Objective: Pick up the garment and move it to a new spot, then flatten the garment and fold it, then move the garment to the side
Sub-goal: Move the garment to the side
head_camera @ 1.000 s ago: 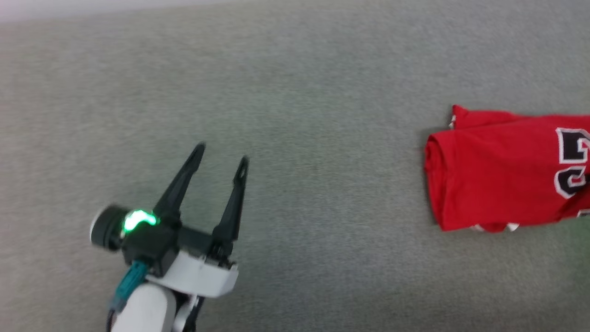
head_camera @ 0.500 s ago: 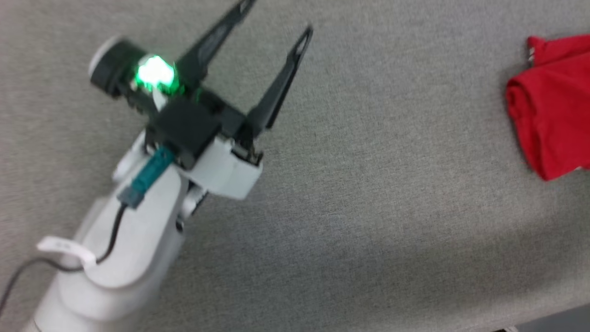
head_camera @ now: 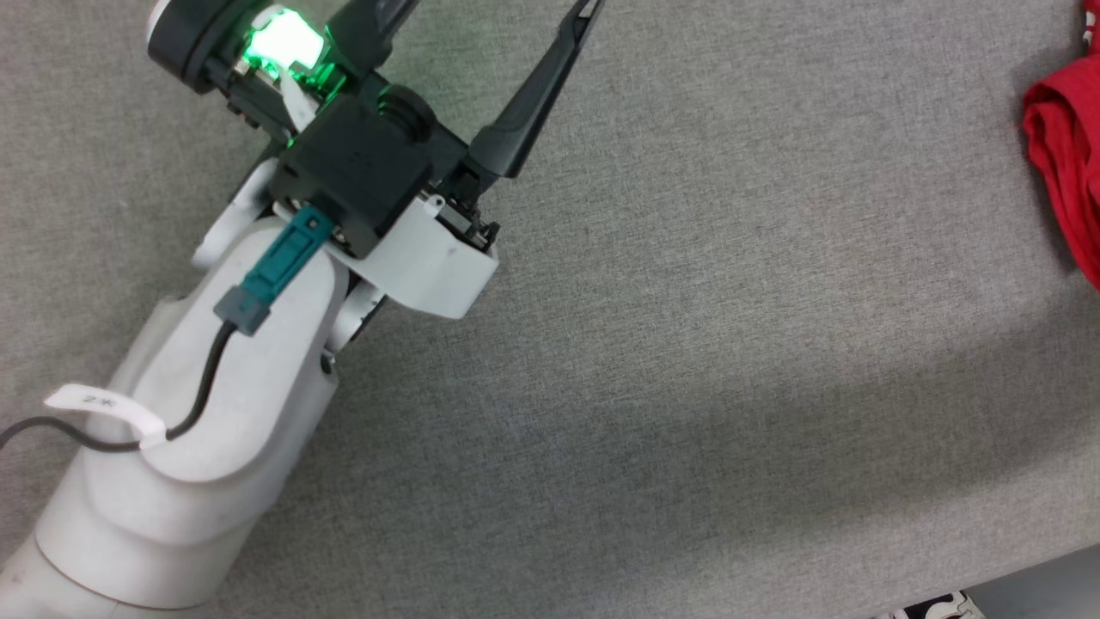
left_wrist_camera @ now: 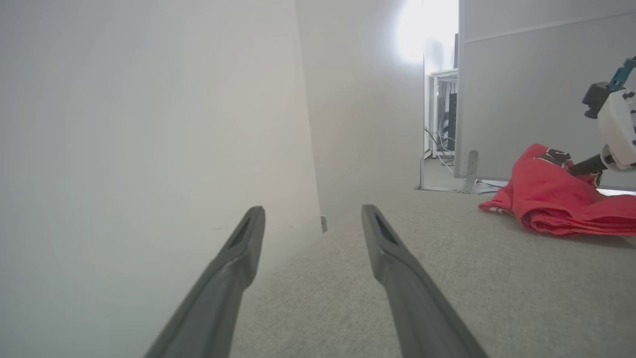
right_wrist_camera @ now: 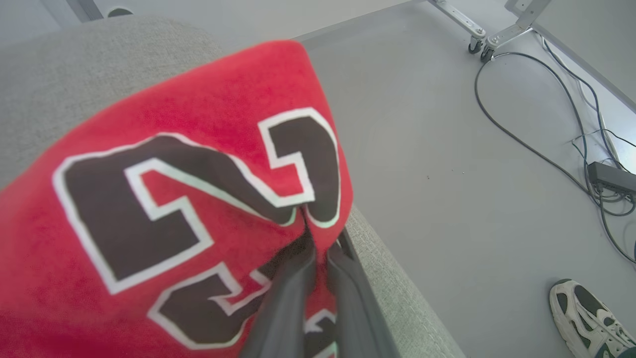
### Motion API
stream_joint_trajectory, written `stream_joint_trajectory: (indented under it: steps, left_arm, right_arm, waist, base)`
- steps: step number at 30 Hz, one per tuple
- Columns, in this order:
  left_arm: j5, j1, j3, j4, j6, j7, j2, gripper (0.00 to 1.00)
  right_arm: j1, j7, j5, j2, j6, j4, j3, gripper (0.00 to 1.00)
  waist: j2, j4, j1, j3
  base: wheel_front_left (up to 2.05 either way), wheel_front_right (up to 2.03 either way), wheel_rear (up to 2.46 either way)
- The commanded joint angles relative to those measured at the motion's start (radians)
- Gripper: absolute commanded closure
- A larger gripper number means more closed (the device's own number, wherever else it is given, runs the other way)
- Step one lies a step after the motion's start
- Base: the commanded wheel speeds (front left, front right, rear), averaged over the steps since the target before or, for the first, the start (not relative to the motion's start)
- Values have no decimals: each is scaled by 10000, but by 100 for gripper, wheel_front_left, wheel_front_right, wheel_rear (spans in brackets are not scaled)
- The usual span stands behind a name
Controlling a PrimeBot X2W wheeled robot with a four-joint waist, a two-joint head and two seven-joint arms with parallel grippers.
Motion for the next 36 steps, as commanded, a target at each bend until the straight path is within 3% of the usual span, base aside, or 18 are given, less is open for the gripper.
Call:
stream_joint_trajectory:
  steps: [1, 3, 5, 6, 12, 23, 29, 36]
  left_arm:
    - [-51, -59, -11, 16, -27, -2, 27, 0]
    - [-59, -53, -7, 40, -27, -2, 54, 0]
    - [-68, -30, 22, 66, -27, -2, 51, 0]
    - [-69, 10, 64, 77, -27, -2, 44, 0]
    - [-36, 746, 490, 93, 18, -2, -202, 0]
    - [-134, 3366, 1805, -10, 135, -2, -955, 0]
    - [-170, 5214, 2774, 28, 89, -2, -1564, 0]
    - [-224, 6937, 3950, 130, 11, -2, -2166, 0]
  right_arm:
    - [-119, -131, -2, 0, -16, 101, 86, 100]
    - [-203, -360, -96, -6, -16, 332, 243, 100]
    - [-279, -590, -164, -34, -16, 554, 366, 51]
    - [-289, -711, -181, -87, -16, 658, 399, 0]
    - [-116, -975, -268, -252, -16, 789, 933, 0]
    - [935, -1707, -574, -249, -16, -555, 2789, 0]
    - [1882, -2827, -756, 249, -16, -940, 3365, 0]
    - [2912, -3200, -1118, 1143, -17, -1540, 3507, 0]
  waist:
    - [0, 7, 0, 18]
    - [0, 22, 0, 24]
    - [0, 42, 0, -18]
    - [0, 51, 0, -65]
    - [0, 193, 0, -683]
    - [0, 780, 0, -2527]
    - [0, 1319, 0, -3664]
    - [0, 1915, 0, -4681]
  base:
    - [0, 0, 0]
    - [0, 0, 0]
    - [0, 0, 0]
    - [0, 0, 0]
    - [0, 0, 0]
    - [0, 0, 0]
    - [0, 0, 0]
    - [0, 0, 0]
